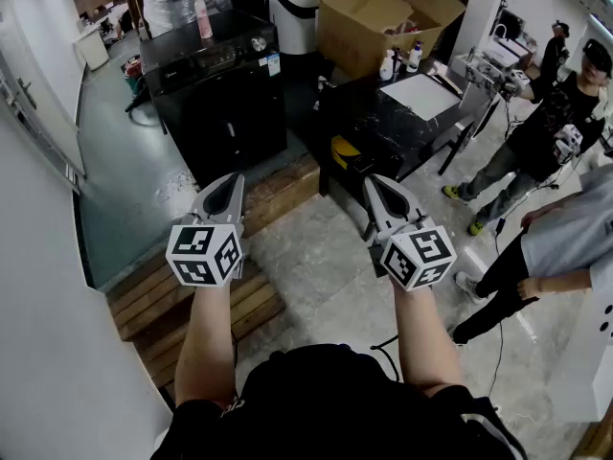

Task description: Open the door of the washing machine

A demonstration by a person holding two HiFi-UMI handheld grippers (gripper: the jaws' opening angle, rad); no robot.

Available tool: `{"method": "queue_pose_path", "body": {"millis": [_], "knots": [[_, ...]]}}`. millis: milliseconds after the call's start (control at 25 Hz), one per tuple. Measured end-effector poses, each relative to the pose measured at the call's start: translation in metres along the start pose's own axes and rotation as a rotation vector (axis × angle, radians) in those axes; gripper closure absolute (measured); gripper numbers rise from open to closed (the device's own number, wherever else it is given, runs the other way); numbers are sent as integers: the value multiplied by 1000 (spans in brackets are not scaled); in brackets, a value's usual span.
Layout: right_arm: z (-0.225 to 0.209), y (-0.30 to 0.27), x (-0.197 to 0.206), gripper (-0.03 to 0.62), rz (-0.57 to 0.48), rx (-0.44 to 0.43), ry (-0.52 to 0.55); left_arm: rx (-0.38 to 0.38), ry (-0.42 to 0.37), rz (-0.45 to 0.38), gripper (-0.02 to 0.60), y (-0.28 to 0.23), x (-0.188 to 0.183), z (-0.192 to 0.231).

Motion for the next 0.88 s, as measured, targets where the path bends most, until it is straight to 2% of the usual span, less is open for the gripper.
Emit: {"method": "queue_pose_path", "body": {"millis": [480,880], "knots": [[-20,21,-4,603,-16,-10,-54,-3,-10,20,574,-9,3,-31],[-52,49,-7,602,-18,8,-62,-11,5,32,572,-17,15,-64]]}}
Point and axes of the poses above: the fingertips, and each gripper's own axes: y backward along the fingers, z to its left, x out of its underside, the point moved 5 cm from there along y, backward along the fingers, and after that the axes turned 13 degrees about -z, right-handed, at the moved point
